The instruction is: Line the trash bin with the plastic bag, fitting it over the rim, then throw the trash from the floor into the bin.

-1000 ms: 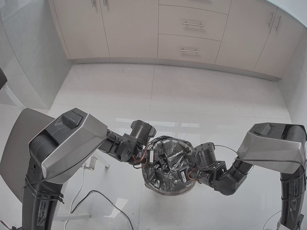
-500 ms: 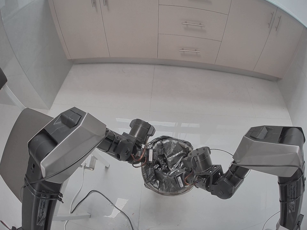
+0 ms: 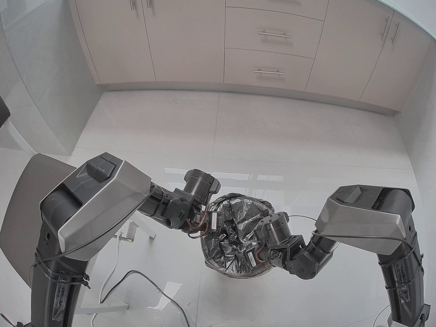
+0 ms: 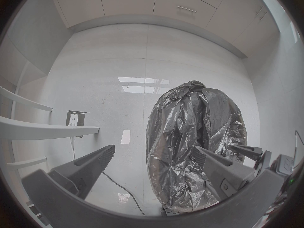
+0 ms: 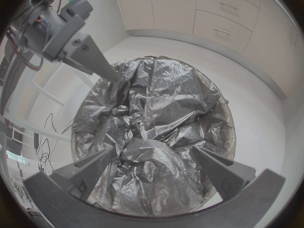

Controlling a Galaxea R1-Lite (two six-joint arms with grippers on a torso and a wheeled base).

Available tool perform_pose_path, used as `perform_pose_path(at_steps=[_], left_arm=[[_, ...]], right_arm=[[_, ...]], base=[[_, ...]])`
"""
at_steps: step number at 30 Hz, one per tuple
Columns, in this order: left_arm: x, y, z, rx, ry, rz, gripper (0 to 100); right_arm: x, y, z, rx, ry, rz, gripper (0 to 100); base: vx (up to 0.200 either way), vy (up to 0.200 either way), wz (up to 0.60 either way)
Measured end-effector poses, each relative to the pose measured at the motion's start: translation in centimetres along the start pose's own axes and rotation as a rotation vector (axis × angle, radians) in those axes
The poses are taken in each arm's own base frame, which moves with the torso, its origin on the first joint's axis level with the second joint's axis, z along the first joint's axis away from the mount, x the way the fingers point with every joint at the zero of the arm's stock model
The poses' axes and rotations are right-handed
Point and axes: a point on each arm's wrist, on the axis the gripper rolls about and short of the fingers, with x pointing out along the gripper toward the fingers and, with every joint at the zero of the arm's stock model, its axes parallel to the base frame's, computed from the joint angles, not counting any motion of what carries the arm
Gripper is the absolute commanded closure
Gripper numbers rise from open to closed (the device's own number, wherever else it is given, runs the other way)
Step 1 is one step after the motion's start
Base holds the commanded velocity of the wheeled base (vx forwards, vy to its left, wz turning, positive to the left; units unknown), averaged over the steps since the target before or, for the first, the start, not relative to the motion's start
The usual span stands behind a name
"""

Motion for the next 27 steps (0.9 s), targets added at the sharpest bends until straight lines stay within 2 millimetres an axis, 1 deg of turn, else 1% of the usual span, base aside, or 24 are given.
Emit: perform_pose_path(at_steps=[5, 11, 17, 22, 27], left_arm=[[0.1, 0.0, 0.0, 0.0, -0.001, -0.001, 0], [0.3, -0.1, -0.2, 0.001, 0.0, -0.001, 0], [0.3, 0.0, -0.2, 0.001, 0.0, -0.001, 0], [0.4, 0.0, -0.2, 0.0, 0.0, 0.0, 0], [0.3, 0.0, -0.1, -0.001, -0.003, -0.001, 0]], right_arm=[[0.9, -0.7, -0.1, 0.015, 0.004, -0.015, 0], [1.7, -1.3, 0.4, 0.077, -0.017, -0.011, 0], [1.5, -0.8, 1.1, 0.096, -0.04, 0.013, 0], [0.3, 0.4, 2.9, 0.096, -0.1, 0.043, 0], [0.2, 0.5, 4.7, 0.104, -0.157, 0.049, 0]], base=[[0.0, 0.0, 0.0], [0.0, 0.0, 0.0], [0.0, 0.0, 0.0], [0.0, 0.0, 0.0], [0.0, 0.0, 0.0]])
